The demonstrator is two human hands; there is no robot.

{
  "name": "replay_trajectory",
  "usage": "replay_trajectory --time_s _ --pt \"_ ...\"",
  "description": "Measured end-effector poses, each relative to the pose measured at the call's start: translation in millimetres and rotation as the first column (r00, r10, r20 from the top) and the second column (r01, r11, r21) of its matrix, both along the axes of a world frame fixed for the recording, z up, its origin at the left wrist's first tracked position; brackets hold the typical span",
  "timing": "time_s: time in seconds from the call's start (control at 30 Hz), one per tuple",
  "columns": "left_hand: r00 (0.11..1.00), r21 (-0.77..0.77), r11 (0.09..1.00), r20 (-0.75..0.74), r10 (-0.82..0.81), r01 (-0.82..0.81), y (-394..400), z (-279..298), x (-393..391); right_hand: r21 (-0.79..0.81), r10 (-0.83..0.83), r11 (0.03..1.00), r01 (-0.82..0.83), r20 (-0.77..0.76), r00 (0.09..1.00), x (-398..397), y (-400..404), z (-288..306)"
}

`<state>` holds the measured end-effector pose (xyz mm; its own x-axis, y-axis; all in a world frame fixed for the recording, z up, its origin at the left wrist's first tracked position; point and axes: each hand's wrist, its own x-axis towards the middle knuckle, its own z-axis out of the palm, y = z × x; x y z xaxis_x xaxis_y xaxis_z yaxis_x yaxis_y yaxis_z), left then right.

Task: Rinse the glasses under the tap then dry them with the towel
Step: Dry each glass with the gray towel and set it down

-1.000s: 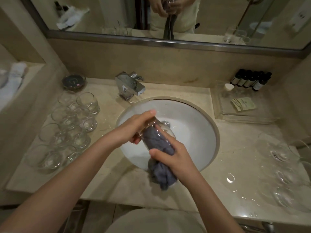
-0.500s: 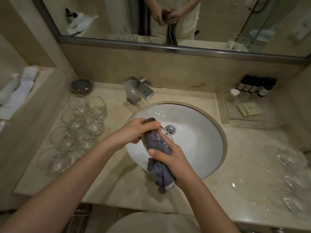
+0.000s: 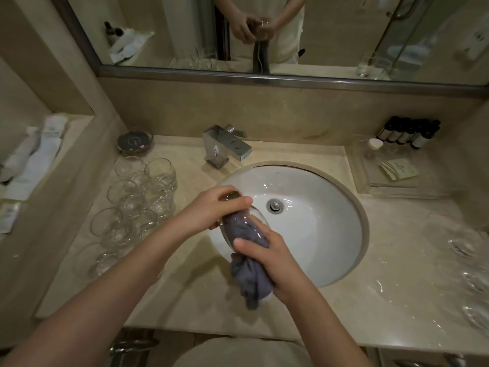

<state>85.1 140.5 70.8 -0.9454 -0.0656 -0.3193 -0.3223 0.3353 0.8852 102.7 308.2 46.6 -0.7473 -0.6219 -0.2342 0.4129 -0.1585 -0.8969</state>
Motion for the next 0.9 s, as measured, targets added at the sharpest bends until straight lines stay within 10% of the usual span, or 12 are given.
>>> replay_trajectory --time_s 0.07,0.13,0.3,0.37,0.5,0.63,0.7,0.8,0.9 --pt "0.984 0.058 0.997 -0.171 -0.045 0.055 -4 -4 4 -0.226 0.044 0.973 0.047 0.383 0.923 -1 2 -4" --pt "0.959 0.05 0.994 -0.274 -0.079 0.096 -7 -7 6 -0.235 0.041 0.97 0.058 0.396 0.917 -2 3 -4" --pt "0.998 0.098 0.995 0.059 0.01 -0.016 -6 0 1 0.291 -0.021 0.944 0.153 -0.411 0.911 0 -6 2" --pt "0.982 -0.017 0.999 0.185 0.049 -0.047 -5 0 -4 0.366 0.025 0.914 0.176 -0.483 0.875 2 -8 -2" --pt "0.987 -0.111 0.994 0.162 0.022 -0.004 -6 2 -7 0.007 -0.025 1.0 0.024 0.048 0.999 6 -9 -2" --pt "0.972 -0.067 0.996 -0.221 -0.078 0.065 -1 10 4 -0.279 0.008 0.953 0.119 0.416 0.909 8 -8 -7" --pt "0.946 -0.041 0.997 -0.315 -0.077 0.067 -1 12 7 -0.263 -0.004 0.959 0.102 0.348 0.937 7 -9 -3" --pt "0.998 0.041 0.999 -0.064 0.018 -0.015 -5 14 5 0.018 -0.116 0.993 0.116 -0.031 0.993 3 -10 3" --pt "0.984 0.07 0.995 0.17 0.059 -0.071 -6 11 3 0.398 0.019 0.874 0.278 -0.6 0.799 5 -14 -2"
